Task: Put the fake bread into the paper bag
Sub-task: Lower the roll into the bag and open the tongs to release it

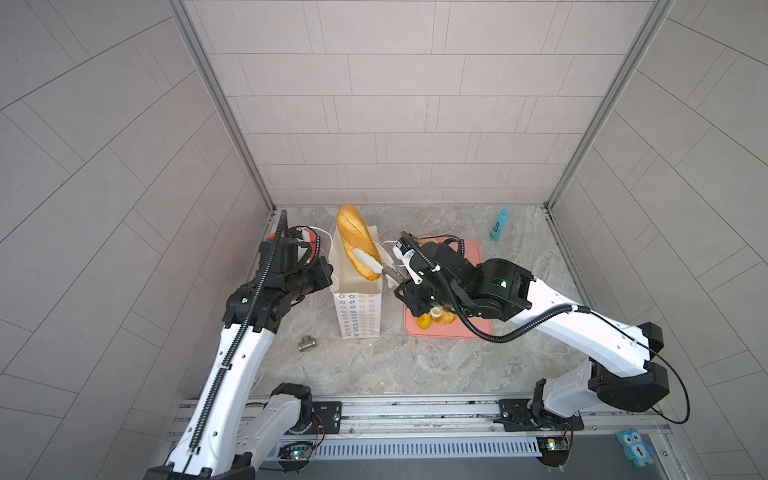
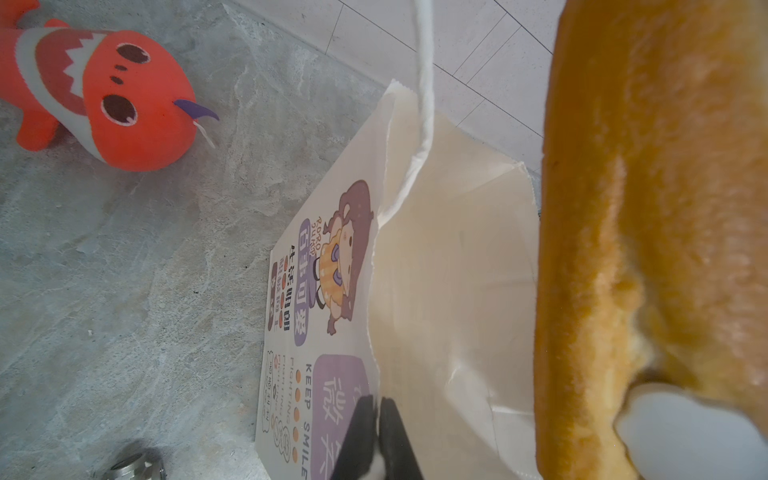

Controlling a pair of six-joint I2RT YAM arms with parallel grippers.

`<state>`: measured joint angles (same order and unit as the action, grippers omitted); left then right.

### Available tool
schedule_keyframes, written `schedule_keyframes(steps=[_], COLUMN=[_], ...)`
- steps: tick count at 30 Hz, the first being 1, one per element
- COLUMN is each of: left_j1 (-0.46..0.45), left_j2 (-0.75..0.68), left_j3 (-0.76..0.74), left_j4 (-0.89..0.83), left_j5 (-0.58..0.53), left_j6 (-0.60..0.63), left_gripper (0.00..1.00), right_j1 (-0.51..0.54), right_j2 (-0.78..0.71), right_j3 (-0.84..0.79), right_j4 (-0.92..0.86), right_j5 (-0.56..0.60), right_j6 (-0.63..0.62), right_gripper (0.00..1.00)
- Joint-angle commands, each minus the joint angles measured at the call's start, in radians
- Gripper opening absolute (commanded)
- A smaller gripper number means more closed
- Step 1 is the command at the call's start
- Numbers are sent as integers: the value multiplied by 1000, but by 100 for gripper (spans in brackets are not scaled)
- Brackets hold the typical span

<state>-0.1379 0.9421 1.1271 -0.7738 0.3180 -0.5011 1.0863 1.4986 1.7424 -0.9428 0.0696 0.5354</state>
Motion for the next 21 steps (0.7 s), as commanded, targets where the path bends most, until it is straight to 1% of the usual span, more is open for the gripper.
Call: schedule_keyframes(steps=[1,6,17,21], left_j1=[-3,-4,-4,-2], left_j2=[-11,-10,-12,-12], left_j3=[-17,-19,-22,-22], left_j4=[15,15,13,15], left_j5=[4,3,1,2], left_j6=[-5,-4,-4,-4], left_gripper=[8,8,8,8], right_j1=[8,9,9,9], right_j2=[3,8,-9,-14], right_j3=[2,-2,-3,0], right_j4=[56,61,63,64], right_j5=[9,2,8,9], right_j6=[14,15,11,9], right_gripper=[34,35,48,49])
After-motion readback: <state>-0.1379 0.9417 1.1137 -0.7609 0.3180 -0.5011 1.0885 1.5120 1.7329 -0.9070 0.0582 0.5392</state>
